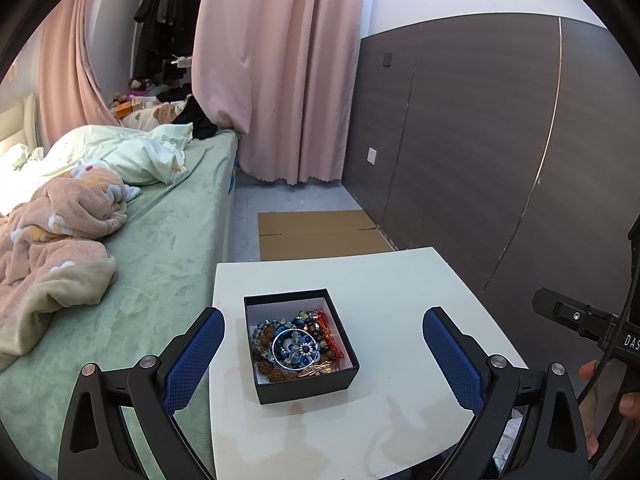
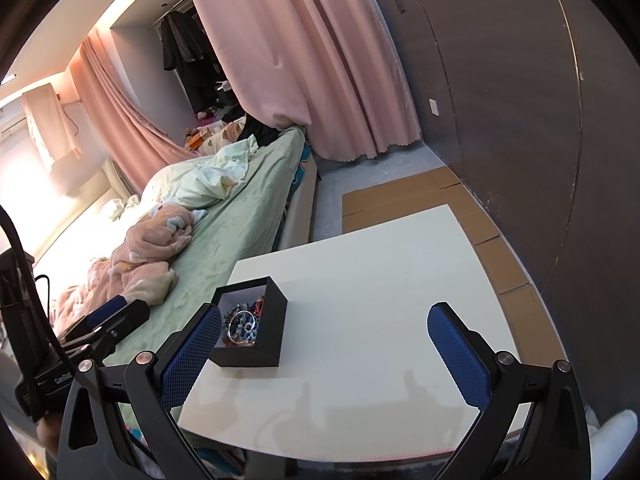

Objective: Organize jewelry

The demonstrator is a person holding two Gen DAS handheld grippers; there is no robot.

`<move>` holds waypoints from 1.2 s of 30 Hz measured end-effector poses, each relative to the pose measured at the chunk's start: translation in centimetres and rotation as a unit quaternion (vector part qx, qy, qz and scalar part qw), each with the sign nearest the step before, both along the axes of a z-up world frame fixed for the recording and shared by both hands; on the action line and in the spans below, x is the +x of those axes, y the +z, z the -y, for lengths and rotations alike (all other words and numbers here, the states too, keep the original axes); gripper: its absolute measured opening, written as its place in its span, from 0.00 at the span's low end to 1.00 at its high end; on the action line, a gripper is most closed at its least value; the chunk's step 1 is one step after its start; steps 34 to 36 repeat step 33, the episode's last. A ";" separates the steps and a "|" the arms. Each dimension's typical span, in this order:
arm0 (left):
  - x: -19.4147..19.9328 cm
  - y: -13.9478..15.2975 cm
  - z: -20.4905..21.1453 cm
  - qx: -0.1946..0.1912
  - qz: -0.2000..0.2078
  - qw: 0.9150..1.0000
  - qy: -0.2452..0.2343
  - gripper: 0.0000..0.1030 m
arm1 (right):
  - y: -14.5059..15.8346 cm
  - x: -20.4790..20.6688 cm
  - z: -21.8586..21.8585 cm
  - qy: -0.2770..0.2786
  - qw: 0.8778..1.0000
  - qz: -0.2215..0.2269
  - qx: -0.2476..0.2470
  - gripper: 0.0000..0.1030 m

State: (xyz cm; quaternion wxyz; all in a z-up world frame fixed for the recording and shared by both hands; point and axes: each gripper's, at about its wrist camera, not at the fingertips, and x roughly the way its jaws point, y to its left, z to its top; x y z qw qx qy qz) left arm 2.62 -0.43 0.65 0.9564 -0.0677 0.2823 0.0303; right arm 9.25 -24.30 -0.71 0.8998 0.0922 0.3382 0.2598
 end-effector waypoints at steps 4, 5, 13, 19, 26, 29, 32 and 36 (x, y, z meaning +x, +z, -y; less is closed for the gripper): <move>-0.2 0.1 0.1 0.004 0.002 1.000 0.001 0.97 | 0.1 0.4 0.4 -0.003 1.000 0.001 0.000 1.00; -0.2 0.0 0.2 0.004 0.002 1.000 0.001 0.97 | 0.1 0.4 0.5 -0.004 1.000 0.002 0.000 1.00; -0.2 0.2 0.0 0.003 0.001 1.000 0.006 0.97 | 0.1 0.6 0.6 -0.003 1.000 0.002 -0.001 1.00; 0.0 -0.1 0.2 0.010 -0.002 1.000 0.016 0.97 | 0.1 0.5 0.5 -0.005 1.000 0.002 -0.003 1.00; 0.4 -0.8 0.7 0.024 -0.011 1.000 0.015 0.99 | -0.2 1.0 1.1 -0.012 1.000 -0.003 -0.007 1.00; 0.3 -0.9 1.0 0.040 -0.006 0.999 0.017 1.00 | -0.4 1.1 1.1 -0.013 1.000 -0.001 -0.011 1.00; 0.2 -0.6 1.0 0.044 -0.001 0.999 0.014 1.00 | -0.5 1.1 1.1 -0.014 1.000 -0.003 -0.011 1.00; 0.2 -0.6 0.9 0.044 -0.001 0.999 0.013 1.00 | -0.6 1.2 1.1 -0.014 1.000 -0.004 -0.012 1.00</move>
